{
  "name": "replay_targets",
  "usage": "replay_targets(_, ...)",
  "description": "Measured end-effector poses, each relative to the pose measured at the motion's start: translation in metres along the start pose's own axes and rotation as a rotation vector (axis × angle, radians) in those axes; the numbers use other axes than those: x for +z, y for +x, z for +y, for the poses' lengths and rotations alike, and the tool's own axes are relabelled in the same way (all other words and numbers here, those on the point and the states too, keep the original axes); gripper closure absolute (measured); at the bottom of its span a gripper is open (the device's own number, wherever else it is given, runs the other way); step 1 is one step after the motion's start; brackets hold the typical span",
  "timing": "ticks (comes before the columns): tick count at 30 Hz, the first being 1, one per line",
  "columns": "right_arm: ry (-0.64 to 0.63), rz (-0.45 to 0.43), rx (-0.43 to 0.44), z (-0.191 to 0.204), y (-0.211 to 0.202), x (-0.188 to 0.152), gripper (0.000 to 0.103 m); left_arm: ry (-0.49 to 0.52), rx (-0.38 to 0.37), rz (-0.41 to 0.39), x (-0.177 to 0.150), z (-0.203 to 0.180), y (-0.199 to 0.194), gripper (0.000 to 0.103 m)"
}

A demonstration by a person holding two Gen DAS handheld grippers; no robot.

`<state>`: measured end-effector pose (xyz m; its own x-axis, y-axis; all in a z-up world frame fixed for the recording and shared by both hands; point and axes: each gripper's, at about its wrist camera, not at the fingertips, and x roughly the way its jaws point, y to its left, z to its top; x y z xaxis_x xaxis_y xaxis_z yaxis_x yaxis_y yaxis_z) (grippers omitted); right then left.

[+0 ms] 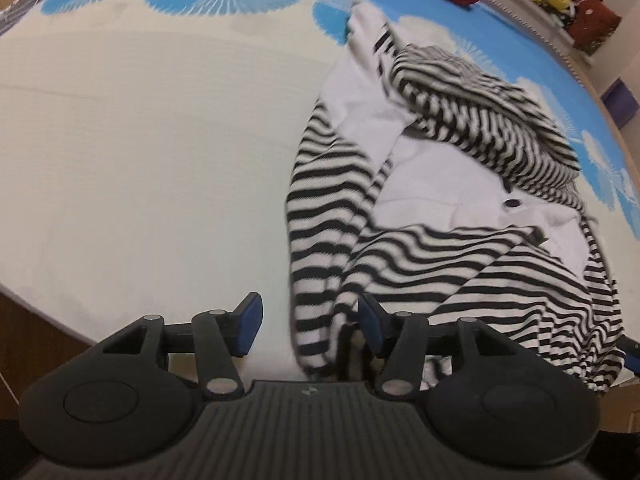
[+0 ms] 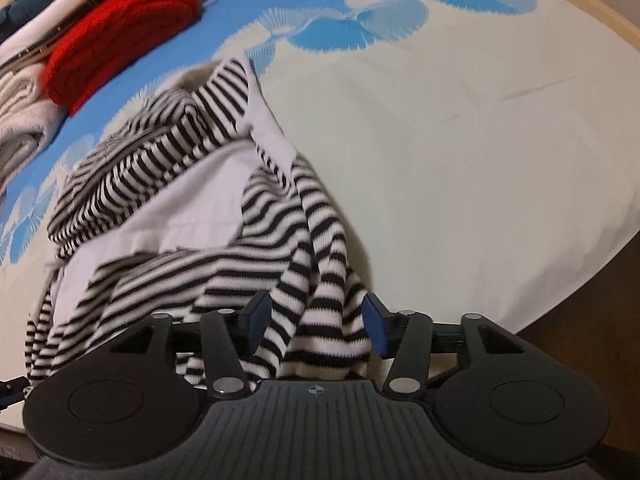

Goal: Fold small clothes

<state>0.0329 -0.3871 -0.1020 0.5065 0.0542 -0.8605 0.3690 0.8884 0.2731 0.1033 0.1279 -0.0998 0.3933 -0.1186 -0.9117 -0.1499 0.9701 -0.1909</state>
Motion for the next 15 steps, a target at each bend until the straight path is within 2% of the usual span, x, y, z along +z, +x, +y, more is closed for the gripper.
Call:
replay_targets(2, -0.01, 0.028, -0.018, -0.001, 0.008, -0.002, 0.046, -0.017, 0.008, 0.017, 0.0, 0.003, 0.004, 0.04)
replay_targets(7, -0.015, 0.079, -0.022, -0.001, 0.022, -0.005, 0.044, -0.049, 0.018, 0.053, 0.001, 0.002, 0.013, 0.039)
replay_targets(11, -0.056, 0.124, -0.019, 0.006, 0.034, -0.009, 0.044, -0.051, 0.024, 0.082, -0.001, 0.0, 0.024, 0.039)
replay_targets(15, -0.121, 0.124, -0.035, 0.015, 0.037, -0.013, 0.039, -0.022, 0.038, 0.082, -0.004, -0.006, 0.028, 0.038)
